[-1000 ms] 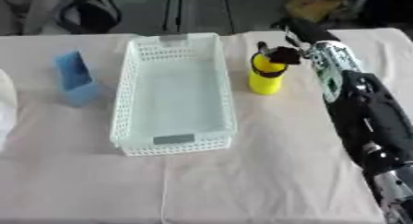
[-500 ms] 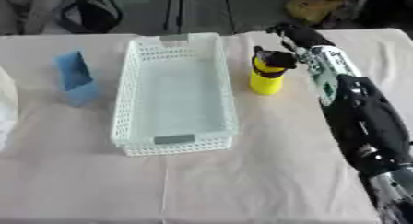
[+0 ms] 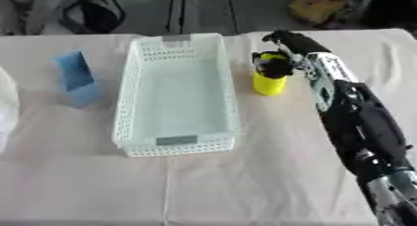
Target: Pick up objects on the table and place them in the box.
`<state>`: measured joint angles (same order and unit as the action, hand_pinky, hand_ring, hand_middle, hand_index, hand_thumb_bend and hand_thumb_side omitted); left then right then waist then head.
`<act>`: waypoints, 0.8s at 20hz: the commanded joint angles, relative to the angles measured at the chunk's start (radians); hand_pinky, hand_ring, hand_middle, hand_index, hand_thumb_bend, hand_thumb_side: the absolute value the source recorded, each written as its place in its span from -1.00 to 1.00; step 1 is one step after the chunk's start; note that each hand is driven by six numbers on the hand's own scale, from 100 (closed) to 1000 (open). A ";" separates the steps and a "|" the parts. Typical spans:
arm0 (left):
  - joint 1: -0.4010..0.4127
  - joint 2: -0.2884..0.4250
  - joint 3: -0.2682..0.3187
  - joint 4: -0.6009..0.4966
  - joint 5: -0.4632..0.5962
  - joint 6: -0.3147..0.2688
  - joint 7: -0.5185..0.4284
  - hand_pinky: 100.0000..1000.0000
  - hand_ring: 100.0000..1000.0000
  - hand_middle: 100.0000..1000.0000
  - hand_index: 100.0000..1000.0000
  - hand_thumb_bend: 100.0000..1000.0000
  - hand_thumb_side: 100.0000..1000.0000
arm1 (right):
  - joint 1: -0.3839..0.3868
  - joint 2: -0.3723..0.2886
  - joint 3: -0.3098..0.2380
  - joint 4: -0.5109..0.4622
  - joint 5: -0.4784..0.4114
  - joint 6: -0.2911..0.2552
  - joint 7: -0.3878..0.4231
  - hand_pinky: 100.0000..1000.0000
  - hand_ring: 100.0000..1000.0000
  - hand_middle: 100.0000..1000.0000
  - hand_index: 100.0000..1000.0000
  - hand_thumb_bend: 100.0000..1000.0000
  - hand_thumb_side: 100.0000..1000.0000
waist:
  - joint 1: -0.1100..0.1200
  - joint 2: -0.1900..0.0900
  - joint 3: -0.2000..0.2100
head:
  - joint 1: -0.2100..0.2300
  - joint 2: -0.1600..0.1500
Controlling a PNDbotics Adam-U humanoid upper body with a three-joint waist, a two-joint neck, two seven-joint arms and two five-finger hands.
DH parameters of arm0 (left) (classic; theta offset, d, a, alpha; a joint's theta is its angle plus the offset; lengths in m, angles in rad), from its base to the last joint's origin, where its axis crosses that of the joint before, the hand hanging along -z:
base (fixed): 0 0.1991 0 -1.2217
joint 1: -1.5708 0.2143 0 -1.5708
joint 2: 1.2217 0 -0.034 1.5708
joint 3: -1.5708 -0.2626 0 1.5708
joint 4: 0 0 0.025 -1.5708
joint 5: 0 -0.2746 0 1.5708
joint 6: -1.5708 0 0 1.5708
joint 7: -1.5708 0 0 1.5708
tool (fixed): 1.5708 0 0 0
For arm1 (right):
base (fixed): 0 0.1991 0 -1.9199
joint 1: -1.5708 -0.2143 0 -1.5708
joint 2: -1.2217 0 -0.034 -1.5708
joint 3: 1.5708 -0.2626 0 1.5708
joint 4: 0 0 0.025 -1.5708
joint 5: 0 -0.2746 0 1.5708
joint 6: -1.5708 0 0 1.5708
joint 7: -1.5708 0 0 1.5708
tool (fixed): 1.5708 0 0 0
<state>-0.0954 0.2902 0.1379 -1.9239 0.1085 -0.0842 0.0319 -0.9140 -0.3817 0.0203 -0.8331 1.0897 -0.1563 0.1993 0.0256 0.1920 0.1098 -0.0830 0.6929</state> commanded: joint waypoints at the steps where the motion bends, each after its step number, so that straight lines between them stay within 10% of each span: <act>1: -0.011 0.013 0.000 -0.020 0.003 -0.002 -0.002 0.03 0.18 0.22 0.66 -0.67 0.85 | -0.014 -0.009 -0.002 0.004 0.005 0.001 0.004 0.63 0.72 0.82 0.91 -0.62 0.72 | 0.003 -0.012 0.002 | -0.002 0.005; 16: -0.012 0.011 0.000 -0.023 0.004 -0.003 -0.004 0.03 0.18 0.23 0.66 -0.68 0.85 | 0.012 -0.014 0.001 0.050 0.016 -0.010 0.063 0.50 0.66 0.79 0.86 -0.54 0.72 | 0.009 -0.006 0.005 | -0.005 0.006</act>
<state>-0.0960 0.2896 0.1378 -1.9240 0.1100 -0.0856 0.0301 -0.9114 -0.3868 0.0158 -0.8045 1.1034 -0.1633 0.2371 0.0303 0.1940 0.1125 -0.0846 0.6929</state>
